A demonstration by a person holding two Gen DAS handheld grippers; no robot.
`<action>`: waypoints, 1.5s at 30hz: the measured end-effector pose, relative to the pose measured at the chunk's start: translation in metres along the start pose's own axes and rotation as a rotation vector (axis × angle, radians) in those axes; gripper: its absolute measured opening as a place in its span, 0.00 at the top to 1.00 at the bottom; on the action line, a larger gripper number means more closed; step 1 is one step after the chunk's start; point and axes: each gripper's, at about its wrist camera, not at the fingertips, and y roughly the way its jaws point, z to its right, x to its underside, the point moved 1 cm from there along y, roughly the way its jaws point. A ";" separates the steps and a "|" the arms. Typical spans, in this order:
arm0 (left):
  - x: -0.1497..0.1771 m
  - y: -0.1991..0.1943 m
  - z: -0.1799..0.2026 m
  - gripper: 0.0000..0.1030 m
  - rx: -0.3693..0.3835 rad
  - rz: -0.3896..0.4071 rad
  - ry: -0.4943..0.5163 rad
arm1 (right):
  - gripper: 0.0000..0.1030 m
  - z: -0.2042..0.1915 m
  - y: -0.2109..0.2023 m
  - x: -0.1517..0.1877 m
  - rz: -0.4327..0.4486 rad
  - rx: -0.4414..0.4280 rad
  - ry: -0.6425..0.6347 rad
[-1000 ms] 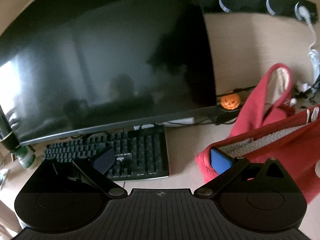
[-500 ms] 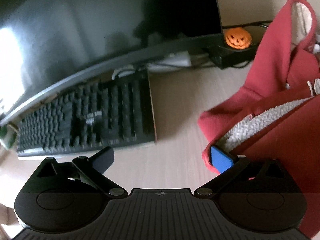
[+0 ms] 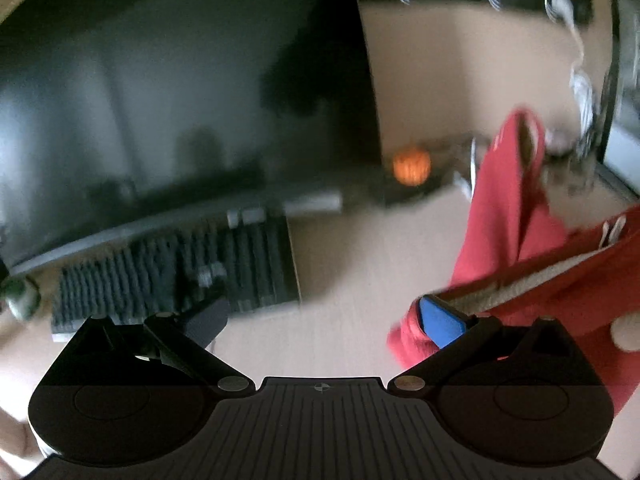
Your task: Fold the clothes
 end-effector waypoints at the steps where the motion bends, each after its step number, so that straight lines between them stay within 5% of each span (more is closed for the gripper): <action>1: -0.002 0.006 0.001 0.00 -0.025 -0.001 0.009 | 0.00 -0.002 0.009 -0.005 -0.021 0.001 -0.016; 5: 0.008 0.058 0.002 0.00 -0.016 -0.114 -0.052 | 0.00 -0.011 0.069 -0.005 -0.165 -0.068 0.051; 8: 0.011 0.058 -0.003 0.00 -0.002 -0.113 -0.143 | 0.00 -0.007 0.044 -0.015 -0.085 -0.133 0.134; 12: 0.004 0.012 0.001 0.00 0.140 0.000 -0.124 | 0.00 0.006 0.009 -0.019 -0.020 -0.144 0.114; 14: 0.006 -0.012 0.009 0.00 0.263 0.045 -0.080 | 0.00 0.014 -0.001 -0.015 -0.020 -0.217 0.076; 17: 0.018 -0.031 0.025 0.00 0.413 0.049 -0.014 | 0.00 0.010 -0.011 0.000 -0.053 -0.343 -0.008; 19: 0.029 -0.027 0.041 0.00 0.450 0.015 0.048 | 0.00 -0.004 -0.007 0.012 -0.116 -0.403 -0.086; 21: 0.038 -0.008 0.062 0.00 0.360 -0.023 0.116 | 0.00 -0.024 0.009 0.018 -0.165 -0.383 -0.148; 24: 0.046 0.032 0.076 0.00 0.079 -0.051 0.193 | 0.00 -0.041 0.038 0.009 -0.078 -0.172 -0.120; 26: 0.046 0.051 0.063 0.00 -0.069 -0.065 0.128 | 0.00 -0.035 0.051 0.000 -0.024 -0.106 -0.034; 29: 0.051 0.062 0.031 0.00 -0.221 -0.115 -0.038 | 0.00 -0.024 0.076 0.005 -0.119 -0.058 -0.003; 32: 0.059 0.054 0.008 0.00 -0.240 -0.145 -0.131 | 0.00 -0.015 0.093 0.018 -0.184 -0.017 -0.023; 35: 0.051 0.032 0.001 0.00 -0.107 -0.087 -0.230 | 0.00 -0.014 0.105 0.021 -0.187 -0.021 -0.022; 39: 0.031 0.012 0.009 0.00 0.239 -0.008 -0.359 | 0.00 -0.029 0.116 0.015 -0.170 -0.070 -0.047; 42: 0.024 0.026 0.033 0.00 0.284 -0.049 -0.293 | 0.00 -0.029 0.112 0.006 -0.140 -0.113 -0.018; 45: 0.022 0.046 0.047 0.00 0.216 -0.088 -0.221 | 0.00 -0.011 0.090 -0.010 -0.074 -0.194 0.087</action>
